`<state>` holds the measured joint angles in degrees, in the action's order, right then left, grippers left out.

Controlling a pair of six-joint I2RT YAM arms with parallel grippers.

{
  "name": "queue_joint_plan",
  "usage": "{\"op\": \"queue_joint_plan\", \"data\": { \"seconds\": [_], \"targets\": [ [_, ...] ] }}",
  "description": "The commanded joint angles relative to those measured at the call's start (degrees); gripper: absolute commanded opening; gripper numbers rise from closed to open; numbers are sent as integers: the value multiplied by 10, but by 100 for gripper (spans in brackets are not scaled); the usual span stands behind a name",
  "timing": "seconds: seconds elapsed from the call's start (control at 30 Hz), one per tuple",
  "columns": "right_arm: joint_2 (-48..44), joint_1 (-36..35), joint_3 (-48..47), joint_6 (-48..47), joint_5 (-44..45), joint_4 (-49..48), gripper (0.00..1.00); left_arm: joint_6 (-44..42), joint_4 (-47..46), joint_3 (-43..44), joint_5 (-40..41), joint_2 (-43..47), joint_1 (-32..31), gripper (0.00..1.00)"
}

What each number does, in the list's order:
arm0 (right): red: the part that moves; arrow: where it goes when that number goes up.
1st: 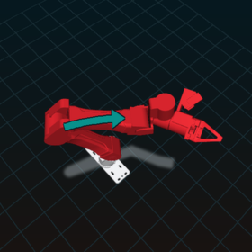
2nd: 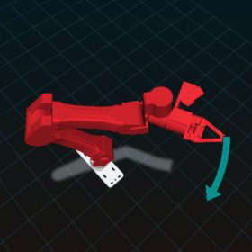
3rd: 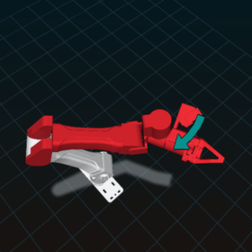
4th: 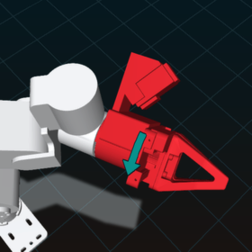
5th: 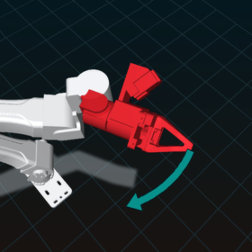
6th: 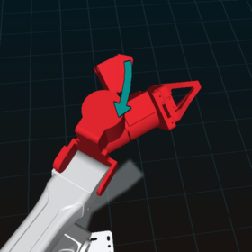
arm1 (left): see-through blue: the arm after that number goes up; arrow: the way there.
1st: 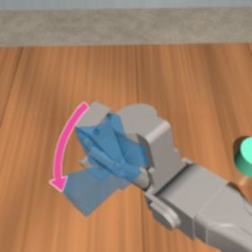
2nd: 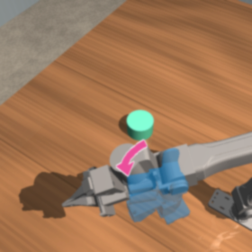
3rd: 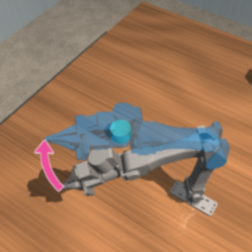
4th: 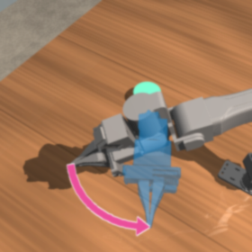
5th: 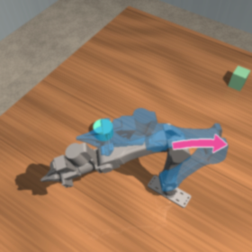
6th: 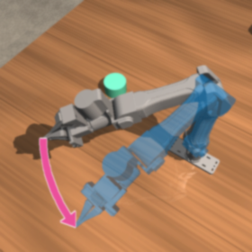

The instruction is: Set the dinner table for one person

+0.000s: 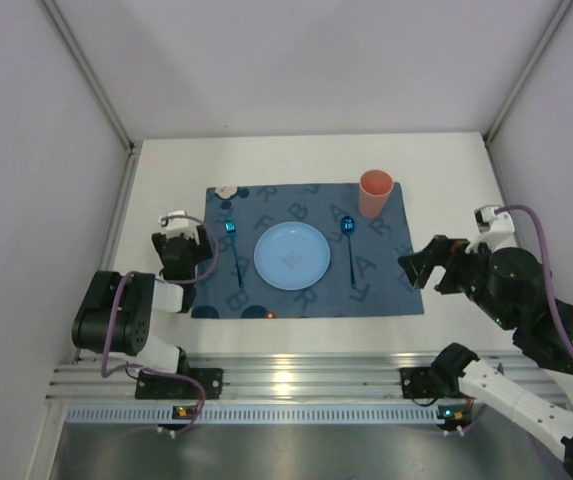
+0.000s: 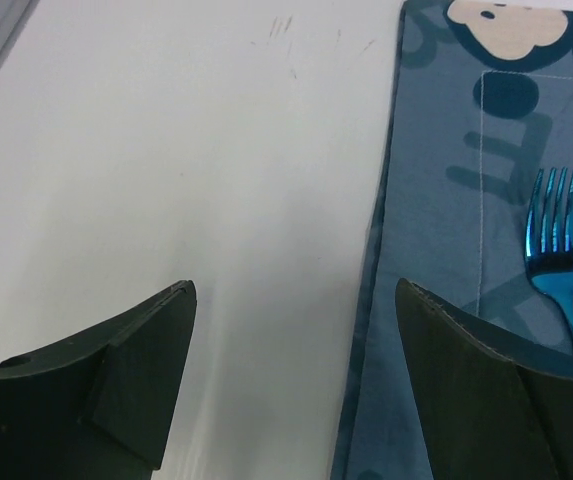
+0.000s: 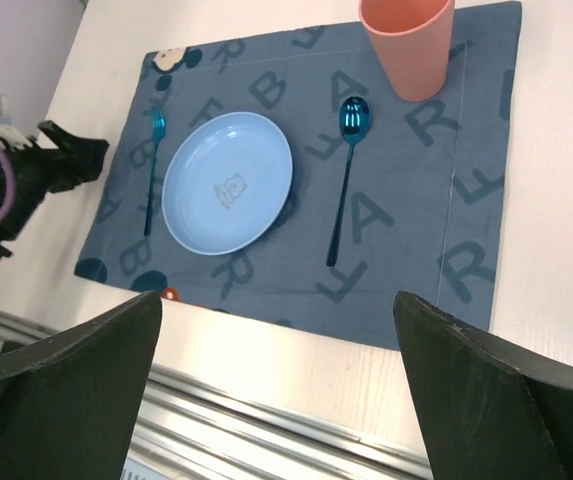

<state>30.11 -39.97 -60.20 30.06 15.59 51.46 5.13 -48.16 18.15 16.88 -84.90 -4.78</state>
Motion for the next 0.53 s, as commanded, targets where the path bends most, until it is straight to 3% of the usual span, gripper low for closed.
{"op": "queue_joint_plan", "data": {
  "seconds": [0.0, 0.13, 0.17, 0.33, 0.5],
  "targets": [
    [17, 1, -48, 27, -7, 44, 100, -3, -182, -20, -28, -42, 17, 86],
    [43, 1, -61, 43, -11, 46, 100, -3, -159, -9, -25, -49, 19, 89],
    [50, 0, -65, 46, -9, 44, 100, -3, -156, -9, -25, -47, 19, 98],
    [113, 1, -85, 46, -9, 33, 100, -6, -162, -10, -25, -48, 19, 99],
    [119, 1, -75, 31, 2, -14, 100, -6, -161, -10, -25, -48, 19, 99]
  ]
}}
